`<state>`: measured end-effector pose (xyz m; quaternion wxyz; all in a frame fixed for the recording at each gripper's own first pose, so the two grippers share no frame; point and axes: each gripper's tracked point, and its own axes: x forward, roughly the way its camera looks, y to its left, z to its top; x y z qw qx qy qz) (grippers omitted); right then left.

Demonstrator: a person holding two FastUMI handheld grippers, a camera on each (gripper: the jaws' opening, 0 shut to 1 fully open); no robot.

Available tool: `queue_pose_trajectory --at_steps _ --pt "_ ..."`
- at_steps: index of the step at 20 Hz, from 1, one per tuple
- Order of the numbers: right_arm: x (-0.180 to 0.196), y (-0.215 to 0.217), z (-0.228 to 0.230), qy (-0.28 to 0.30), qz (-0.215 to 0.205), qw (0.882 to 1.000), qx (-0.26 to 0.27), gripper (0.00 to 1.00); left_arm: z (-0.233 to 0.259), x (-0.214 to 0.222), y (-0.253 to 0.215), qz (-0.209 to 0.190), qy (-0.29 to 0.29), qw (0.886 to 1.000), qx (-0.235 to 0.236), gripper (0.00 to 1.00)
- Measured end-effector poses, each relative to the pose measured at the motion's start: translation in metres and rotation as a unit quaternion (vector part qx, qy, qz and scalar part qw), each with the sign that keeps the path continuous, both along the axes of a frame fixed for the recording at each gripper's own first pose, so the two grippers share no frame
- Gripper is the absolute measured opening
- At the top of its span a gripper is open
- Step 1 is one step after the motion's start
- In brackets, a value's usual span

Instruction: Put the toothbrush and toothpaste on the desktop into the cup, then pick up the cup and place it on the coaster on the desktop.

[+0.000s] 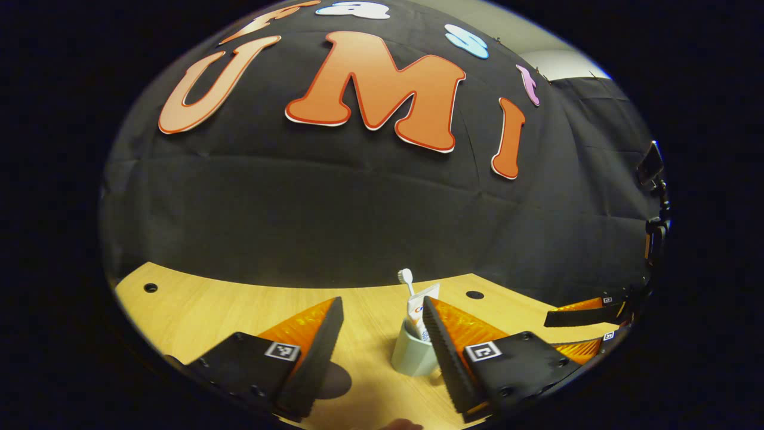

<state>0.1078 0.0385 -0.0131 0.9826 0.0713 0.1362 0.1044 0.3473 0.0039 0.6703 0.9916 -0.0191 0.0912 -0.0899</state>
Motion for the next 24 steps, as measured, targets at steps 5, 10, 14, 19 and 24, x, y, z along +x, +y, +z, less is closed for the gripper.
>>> queue_pose_trajectory --at_steps 5,10,14,19,24 --pt "0.012 0.013 0.005 0.036 0.023 0.999 -0.014 0.88 0.02 -0.033 0.037 0.036 -0.005 0.998 0.047 1.0" --pt "0.017 0.01 0.004 0.082 0.021 0.996 -0.035 0.88 0.05 -0.069 0.064 0.055 -0.029 0.996 0.058 1.0" --pt "0.015 0.01 -0.006 0.122 0.025 0.991 -0.042 0.88 0.074 -0.102 0.071 0.064 -0.068 0.993 0.073 0.99" --pt "0.03 0.024 -0.012 0.159 0.036 0.986 -0.04 0.88 0.105 -0.148 0.068 0.075 -0.135 0.985 0.082 0.99" --pt "0.044 0.029 -0.026 0.206 0.034 0.976 -0.053 0.88 0.105 -0.175 0.07 0.08 -0.143 0.98 0.111 1.0"
